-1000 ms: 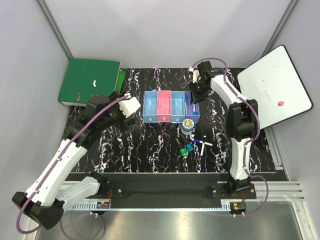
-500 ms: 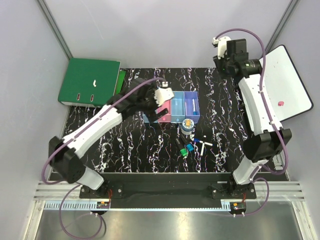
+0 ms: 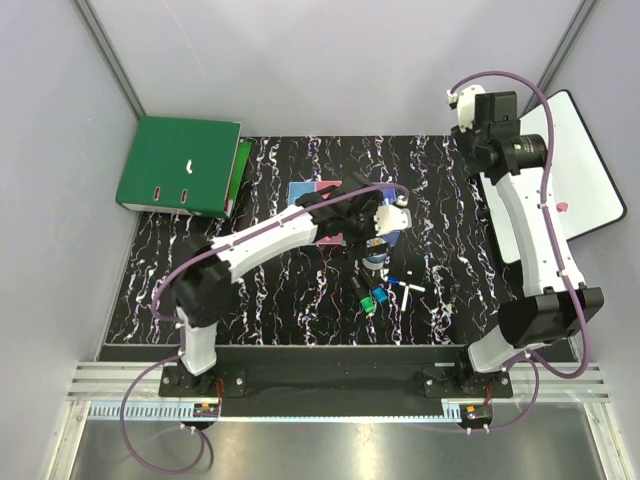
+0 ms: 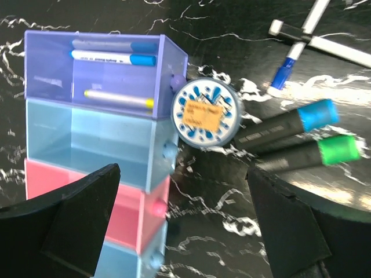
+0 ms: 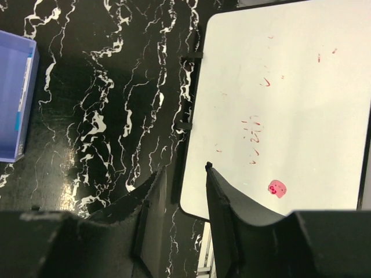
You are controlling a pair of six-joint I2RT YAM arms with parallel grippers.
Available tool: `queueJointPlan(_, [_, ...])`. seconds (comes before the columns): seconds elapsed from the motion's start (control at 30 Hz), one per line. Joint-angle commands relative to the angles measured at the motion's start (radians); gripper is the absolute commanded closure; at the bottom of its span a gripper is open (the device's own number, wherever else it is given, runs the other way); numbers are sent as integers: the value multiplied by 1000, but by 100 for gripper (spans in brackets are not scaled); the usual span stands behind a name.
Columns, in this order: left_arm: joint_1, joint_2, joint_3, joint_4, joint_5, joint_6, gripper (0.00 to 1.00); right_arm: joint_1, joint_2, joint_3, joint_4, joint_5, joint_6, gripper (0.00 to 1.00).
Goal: Sort the stationery into containers
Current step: Pick up the stationery from the center of the board.
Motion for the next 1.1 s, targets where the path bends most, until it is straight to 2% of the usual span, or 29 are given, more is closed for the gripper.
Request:
queueJointPlan(0.0, [9,73,90,50,5,125,3,-29,-67,-24,8,30,-12,59])
queueJointPlan(0.13, [15,84,41,111,37,231,2,-35,-82,-40,9,20,-1,59])
queueJointPlan(0.33, [44,110,44,101,169,274,2,-45,-98,-49,15,16,6,59])
queueJointPlan(0.53, [57,158,142,-60,324,337,3,-49,-111,-67,25,16,12,59])
queueJointPlan(0.73, [55,211,218,-155,376,379,4,-49,-133,-87,35,16,17,59])
queueJointPlan(1.07, [54,254,247,-179,370,394,19,-50,-165,-109,40,5,32,60])
